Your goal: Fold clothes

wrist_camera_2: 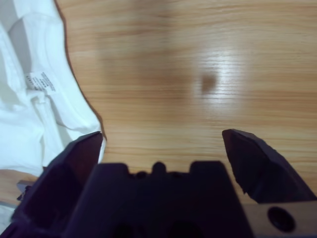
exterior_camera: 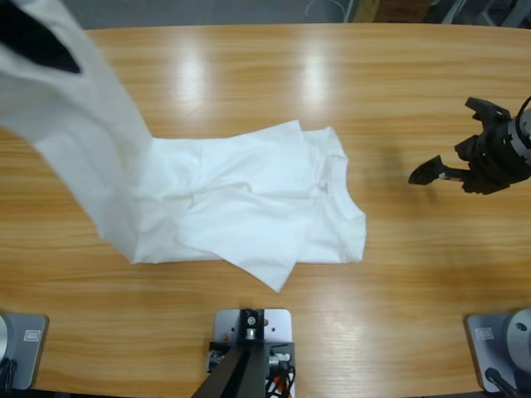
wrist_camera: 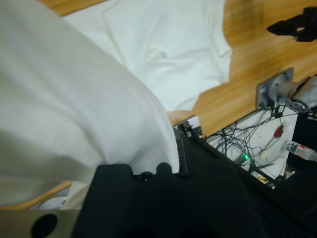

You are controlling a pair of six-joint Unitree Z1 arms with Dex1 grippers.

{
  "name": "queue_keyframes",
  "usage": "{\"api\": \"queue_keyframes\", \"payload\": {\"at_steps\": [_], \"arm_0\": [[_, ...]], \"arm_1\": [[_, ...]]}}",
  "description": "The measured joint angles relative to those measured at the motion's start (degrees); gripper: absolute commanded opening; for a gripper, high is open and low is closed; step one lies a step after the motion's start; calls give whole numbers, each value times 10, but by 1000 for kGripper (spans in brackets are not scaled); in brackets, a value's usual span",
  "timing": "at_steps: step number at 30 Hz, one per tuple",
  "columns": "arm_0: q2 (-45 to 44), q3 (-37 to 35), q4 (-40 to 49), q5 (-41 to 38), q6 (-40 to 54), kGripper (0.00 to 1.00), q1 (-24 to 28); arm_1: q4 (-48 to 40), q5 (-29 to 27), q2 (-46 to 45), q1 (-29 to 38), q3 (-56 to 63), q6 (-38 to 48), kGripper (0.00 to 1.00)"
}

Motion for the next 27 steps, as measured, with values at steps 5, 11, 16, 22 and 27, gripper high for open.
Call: {"api": "queue_keyframes", "payload": {"at_steps": [5, 11, 16, 22, 27], "arm_0": [[63, -105, 0, -5, -13, 0, -44], [126, -167, 0, -15, -27, 0, -88], [160, -198, 0, -24, -34, 0, -109], [201, -247, 1, -32, -35, 0, -129], [235, -280, 2, -43, -35, 0, -148]], "arm_1": [[0, 0, -3, 0, 2, 0, 987], [0, 0, -7, 0, 2, 0, 987], [0, 0, -12, 0, 2, 0, 987], [0, 0, -12, 0, 3, 0, 987], [0, 0, -12, 0, 4, 0, 987]]}}
